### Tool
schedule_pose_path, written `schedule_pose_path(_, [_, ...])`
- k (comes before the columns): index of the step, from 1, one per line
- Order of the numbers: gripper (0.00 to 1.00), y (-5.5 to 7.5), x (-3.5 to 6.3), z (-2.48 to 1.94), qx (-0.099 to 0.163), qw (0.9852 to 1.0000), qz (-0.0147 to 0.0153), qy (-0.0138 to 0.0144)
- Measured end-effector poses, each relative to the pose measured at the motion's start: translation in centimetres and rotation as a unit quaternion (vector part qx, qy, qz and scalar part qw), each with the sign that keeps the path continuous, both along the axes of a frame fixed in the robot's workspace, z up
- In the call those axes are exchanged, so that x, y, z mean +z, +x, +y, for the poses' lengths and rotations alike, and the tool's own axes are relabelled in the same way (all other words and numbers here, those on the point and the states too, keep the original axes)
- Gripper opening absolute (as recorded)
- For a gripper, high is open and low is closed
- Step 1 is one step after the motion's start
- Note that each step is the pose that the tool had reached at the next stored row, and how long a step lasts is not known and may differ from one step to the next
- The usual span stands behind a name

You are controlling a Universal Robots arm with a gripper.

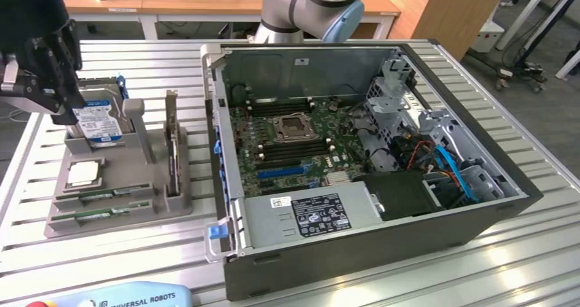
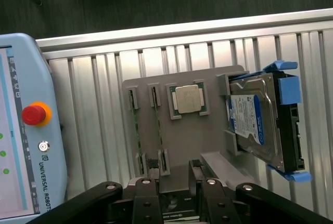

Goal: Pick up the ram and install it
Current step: 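Pick up the ram and move it above insertion slot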

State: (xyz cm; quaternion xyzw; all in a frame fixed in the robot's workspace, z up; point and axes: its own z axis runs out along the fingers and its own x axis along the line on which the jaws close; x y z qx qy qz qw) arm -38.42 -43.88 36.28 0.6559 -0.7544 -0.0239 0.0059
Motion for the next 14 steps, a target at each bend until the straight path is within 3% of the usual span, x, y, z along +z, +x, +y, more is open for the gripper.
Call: schedule_pose_path(14, [0.35,0.0,-1.76,0.00,0.000,1.0000,0.0000,0.0000])
